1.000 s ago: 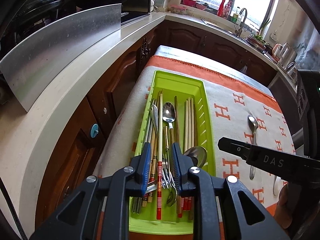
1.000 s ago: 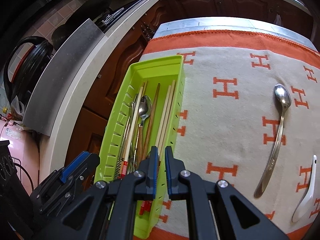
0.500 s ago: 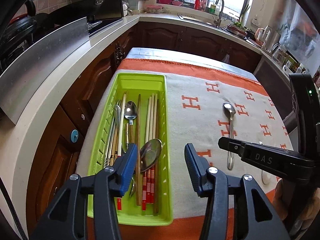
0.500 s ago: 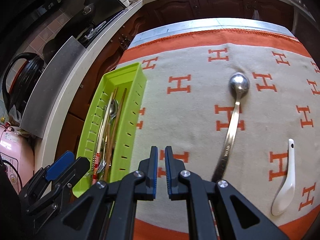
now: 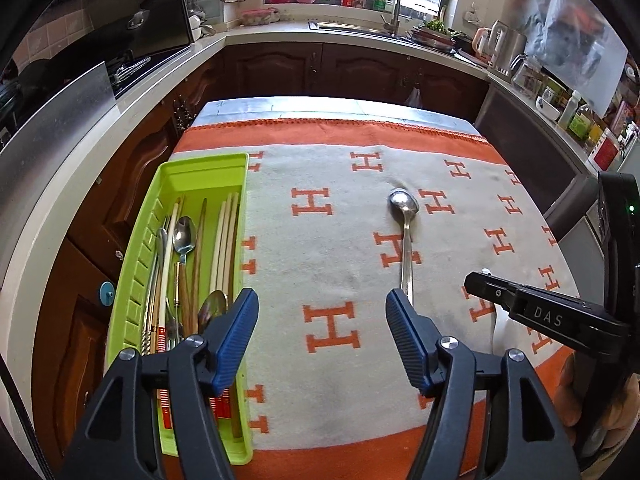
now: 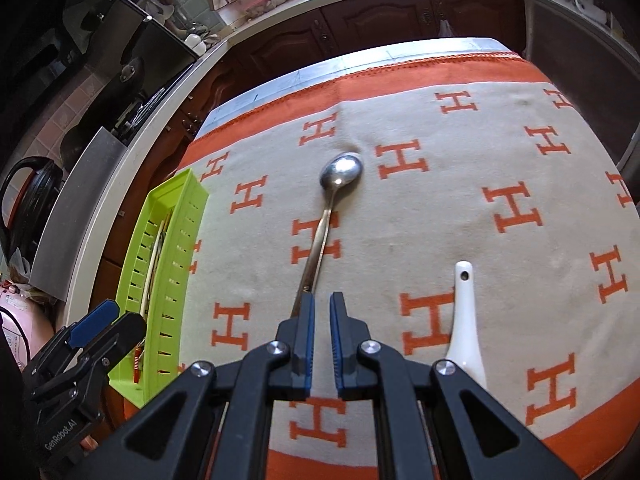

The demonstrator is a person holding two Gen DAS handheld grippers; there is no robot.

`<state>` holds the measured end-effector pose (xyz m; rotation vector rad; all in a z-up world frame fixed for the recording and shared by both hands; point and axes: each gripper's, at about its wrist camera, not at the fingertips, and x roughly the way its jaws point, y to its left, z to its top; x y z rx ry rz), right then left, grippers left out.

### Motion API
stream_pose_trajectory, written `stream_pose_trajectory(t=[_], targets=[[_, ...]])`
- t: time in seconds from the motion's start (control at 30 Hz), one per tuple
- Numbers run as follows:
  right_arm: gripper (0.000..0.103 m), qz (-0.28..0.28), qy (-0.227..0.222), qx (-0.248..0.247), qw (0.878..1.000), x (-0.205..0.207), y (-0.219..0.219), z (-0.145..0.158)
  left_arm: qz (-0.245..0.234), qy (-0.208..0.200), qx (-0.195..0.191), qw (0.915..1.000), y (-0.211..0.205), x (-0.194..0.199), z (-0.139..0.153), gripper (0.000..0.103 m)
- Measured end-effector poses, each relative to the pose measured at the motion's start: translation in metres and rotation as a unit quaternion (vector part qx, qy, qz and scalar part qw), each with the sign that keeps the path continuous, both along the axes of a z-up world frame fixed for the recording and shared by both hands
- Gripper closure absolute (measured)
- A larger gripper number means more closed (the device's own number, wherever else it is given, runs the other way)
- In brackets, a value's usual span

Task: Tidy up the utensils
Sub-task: 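Move the left tool over the long metal spoon and close on it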

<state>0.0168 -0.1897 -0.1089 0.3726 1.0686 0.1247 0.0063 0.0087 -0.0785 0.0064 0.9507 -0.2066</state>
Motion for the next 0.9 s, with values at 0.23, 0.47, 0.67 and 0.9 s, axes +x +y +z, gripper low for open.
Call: stream_pose_trajectory(t=[0.23,0.47,0.67,0.9], targets=[[0.096,-0.022,0.0,-0.004,1.0,-0.006,-0.033,-0.006,-0.02,0.0,0.015,0.9997,-0.028,0.01,-0.001,0.032],[0.096,-0.038,-0.01,-0.014,0.999,-0.013,-0.064,-0.008,-0.042,0.006,0.025,0.9988,-0.055,0.023,-0.005,0.03],[0.095,-0.043,-0.008,0.007,0.999,-0.019,-0.087,-0.02,-0.073,0.028,-0.008,0.9969,-0.076,0.051,-0.019,0.03],[0.095,-0.037,0.002,0.035,0.999,-0.025,-0.101,-0.037,-0.086,0.082,-0.053,0.9916,-0.091,0.097,-0.055,0.036]])
